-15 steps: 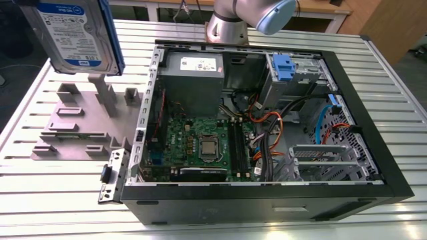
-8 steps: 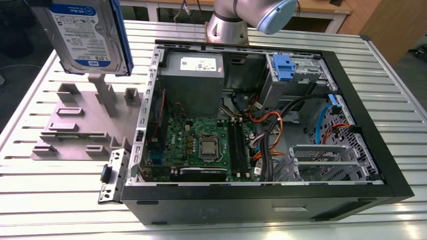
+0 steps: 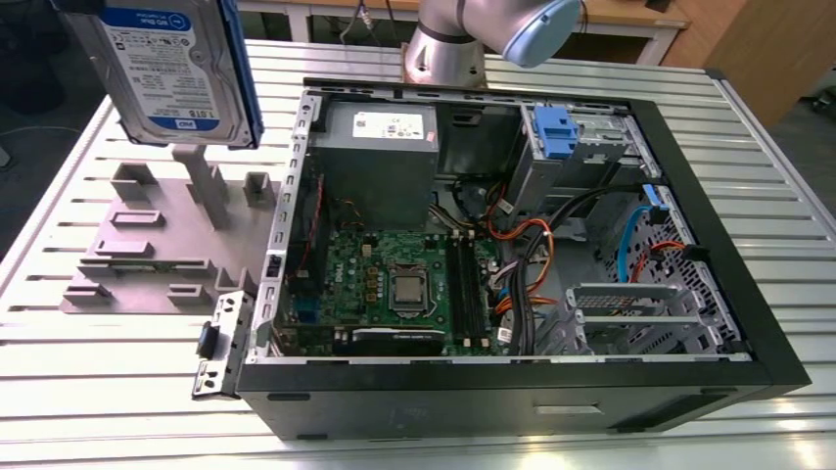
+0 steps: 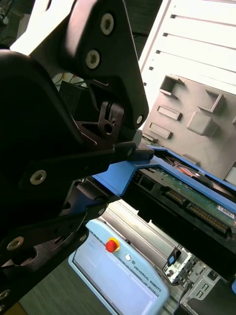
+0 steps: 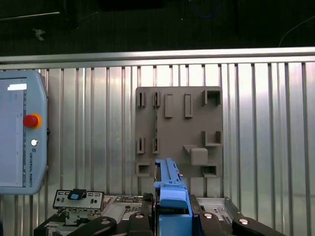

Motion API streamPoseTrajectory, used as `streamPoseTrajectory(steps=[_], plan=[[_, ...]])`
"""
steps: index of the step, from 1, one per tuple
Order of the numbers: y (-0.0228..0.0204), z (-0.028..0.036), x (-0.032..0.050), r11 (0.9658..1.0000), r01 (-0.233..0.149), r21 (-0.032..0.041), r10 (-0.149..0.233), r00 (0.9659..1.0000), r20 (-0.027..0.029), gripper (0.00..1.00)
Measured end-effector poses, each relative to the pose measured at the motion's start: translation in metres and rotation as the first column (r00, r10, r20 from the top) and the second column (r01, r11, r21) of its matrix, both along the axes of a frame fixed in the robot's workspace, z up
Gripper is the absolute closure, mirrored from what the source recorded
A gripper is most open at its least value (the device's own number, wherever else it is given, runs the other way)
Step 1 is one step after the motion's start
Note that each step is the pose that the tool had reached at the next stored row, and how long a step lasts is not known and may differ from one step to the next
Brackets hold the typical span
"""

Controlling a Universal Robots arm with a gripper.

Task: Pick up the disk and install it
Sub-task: 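Pick up the disk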

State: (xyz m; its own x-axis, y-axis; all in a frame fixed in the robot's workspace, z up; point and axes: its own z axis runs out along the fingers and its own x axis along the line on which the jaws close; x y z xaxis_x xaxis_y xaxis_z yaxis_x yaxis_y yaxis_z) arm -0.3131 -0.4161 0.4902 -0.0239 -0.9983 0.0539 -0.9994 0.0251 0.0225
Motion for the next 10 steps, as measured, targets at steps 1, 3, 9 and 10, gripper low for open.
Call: streamPoseTrajectory(steps=[1, 3, 9, 10], plan=[[-0.0001, 0.0000, 0.0003, 1.0000, 0.000, 0.0000, 0.000, 1.0000, 0.0000, 0.64], [-0.0008, 0.0000, 0.0009, 1.0000, 0.000, 0.0000, 0.000, 1.0000, 0.0000, 0.64], [-0.0034, -0.0001, 0.0022, 1.0000, 0.000, 0.0000, 0.000, 1.0000, 0.0001, 0.64], [-0.0037, -0.0001, 0.0024, 1.0000, 0.000, 0.0001, 0.000, 1.0000, 0.0001, 0.64]])
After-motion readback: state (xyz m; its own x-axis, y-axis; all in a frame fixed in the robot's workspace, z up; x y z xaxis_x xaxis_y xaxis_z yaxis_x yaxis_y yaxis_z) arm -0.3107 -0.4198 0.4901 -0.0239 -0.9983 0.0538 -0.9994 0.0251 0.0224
